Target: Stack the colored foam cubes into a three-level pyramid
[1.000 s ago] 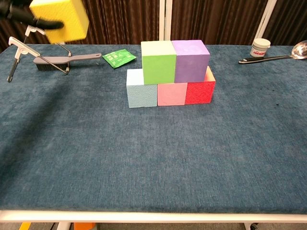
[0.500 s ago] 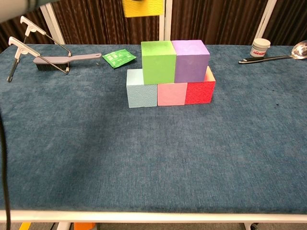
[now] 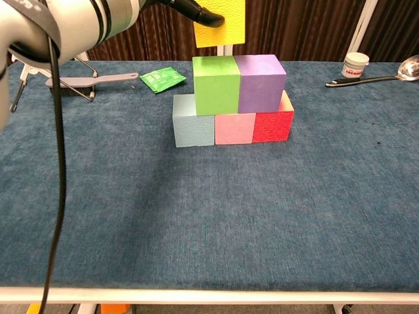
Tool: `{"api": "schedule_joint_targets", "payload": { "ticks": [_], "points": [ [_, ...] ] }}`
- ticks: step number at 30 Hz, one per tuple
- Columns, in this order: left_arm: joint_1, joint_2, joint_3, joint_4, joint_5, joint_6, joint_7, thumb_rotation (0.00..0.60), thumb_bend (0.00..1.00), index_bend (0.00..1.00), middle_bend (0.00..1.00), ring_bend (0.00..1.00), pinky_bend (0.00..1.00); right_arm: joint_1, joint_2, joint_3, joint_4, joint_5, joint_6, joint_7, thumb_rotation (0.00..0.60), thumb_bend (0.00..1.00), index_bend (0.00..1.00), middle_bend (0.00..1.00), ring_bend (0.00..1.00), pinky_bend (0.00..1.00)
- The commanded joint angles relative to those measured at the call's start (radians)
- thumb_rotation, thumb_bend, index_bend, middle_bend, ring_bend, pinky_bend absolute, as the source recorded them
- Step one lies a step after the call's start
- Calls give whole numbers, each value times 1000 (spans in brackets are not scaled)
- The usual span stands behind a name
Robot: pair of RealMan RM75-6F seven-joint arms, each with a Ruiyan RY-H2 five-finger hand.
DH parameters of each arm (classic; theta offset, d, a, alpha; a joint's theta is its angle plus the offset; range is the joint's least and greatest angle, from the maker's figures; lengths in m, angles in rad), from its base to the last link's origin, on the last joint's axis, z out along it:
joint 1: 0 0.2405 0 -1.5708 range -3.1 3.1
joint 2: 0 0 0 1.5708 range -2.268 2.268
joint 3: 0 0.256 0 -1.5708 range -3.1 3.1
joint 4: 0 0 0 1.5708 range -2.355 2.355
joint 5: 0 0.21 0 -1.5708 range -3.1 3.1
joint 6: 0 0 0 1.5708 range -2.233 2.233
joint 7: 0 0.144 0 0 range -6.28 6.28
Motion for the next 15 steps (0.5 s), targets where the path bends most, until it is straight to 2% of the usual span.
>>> {"api": "schedule_joint_targets", "payload": {
  "ticks": [1,7,15],
  "points": [
    [8,-12,11,-26,-2,42,27,600,303,124,550,107,0,-2,-5,4,2,-6,-9,-4,600,90,0,125,0,0],
    [36,1,38,-75,22,49,21,600,303,125,550,107,0,1,-17,11,-1,-6,-26,-26,600,89,0,125,0,0],
    [46,-18,56,-49,30,34,6,600,303,124,546,107,0,3,-32,17,-4,8,-34,-58,600,89,0,124,0,0]
  ]
}}
